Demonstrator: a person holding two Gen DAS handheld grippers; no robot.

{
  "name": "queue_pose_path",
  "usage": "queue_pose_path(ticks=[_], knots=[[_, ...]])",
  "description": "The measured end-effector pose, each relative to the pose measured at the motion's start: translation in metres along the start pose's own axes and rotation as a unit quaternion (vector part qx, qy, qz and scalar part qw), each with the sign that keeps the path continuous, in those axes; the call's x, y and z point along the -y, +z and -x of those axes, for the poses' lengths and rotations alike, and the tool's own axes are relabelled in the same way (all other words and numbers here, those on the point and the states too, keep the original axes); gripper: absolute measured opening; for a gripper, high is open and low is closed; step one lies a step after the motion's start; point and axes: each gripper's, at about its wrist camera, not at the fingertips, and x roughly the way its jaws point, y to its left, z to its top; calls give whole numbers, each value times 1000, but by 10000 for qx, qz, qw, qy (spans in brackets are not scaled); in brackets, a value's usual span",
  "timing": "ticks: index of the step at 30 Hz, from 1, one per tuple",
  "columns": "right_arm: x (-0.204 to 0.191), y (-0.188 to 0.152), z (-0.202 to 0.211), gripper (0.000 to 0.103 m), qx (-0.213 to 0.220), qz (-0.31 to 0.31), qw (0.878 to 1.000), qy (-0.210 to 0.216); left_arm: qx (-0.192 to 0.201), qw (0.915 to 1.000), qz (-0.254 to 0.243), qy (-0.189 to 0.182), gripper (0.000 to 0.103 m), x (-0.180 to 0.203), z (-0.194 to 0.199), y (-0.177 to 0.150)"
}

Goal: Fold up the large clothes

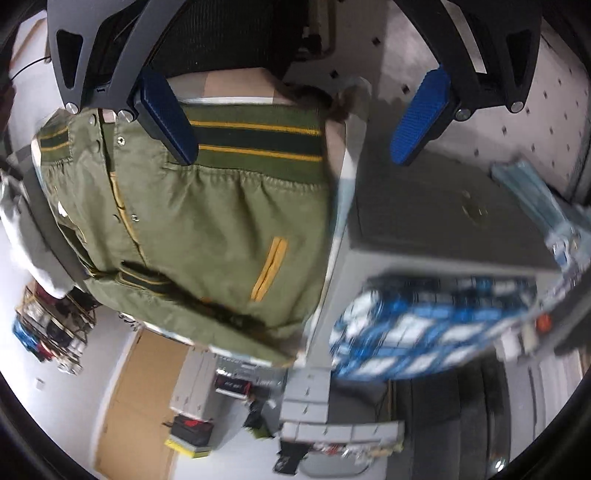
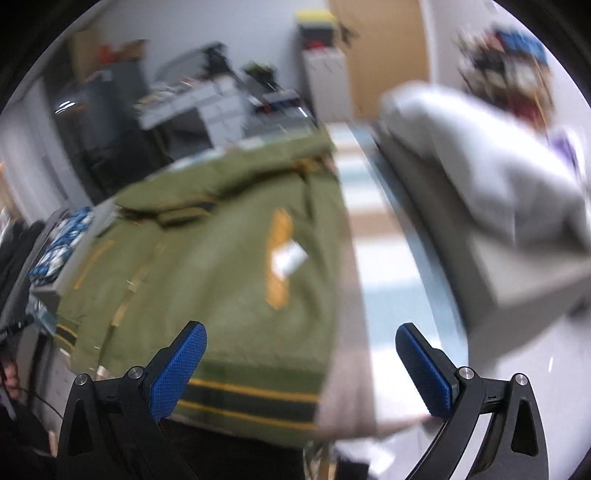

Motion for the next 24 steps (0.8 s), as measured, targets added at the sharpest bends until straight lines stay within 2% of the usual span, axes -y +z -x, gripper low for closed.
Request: queue_pose_path(ticks=[2, 5, 8, 11, 14, 17, 18, 19, 21, 24], knots=[[20, -8, -15, 103, -281, -467, 9977, 407, -206, 9997, 114, 22, 102, -4, -10, 0], [31, -17, -29, 102, -524, -786, 9928, 734, -325, 9992, 209, 80, 102, -6, -14, -6], [26, -20, -38, 97, -717, -840, 9896, 919, -362, 9990, 230, 86, 102, -3, -9, -18], [9, -26, -35, 98, -747, -548, 9893, 1127, -283, 9989, 90, 359, 102, -1, -4, -24], [-15, -29, -36, 97, -735, -50, 9942, 787, -182, 9971, -121, 728, 102, 2, -6, -25], [-32, -29, -38, 95, -764, 149, 9949, 637, -79, 9970, -173, 747, 102, 0, -4, -27], [-32, -28, -39, 93, -752, 126, 9950, 641, -91, 9972, -159, 725, 102, -1, -4, -27], [-30, -27, -38, 80, -724, 46, 9948, 709, -101, 9973, -156, 704, 102, -2, -4, -26], [-20, -24, -37, 62, -734, -247, 9921, 988, -86, 9972, -179, 728, 102, -2, -2, -26], [-4, -20, -30, 53, -543, -754, 9836, 1547, -33, 9963, -292, 812, 102, -1, 1, -28]])
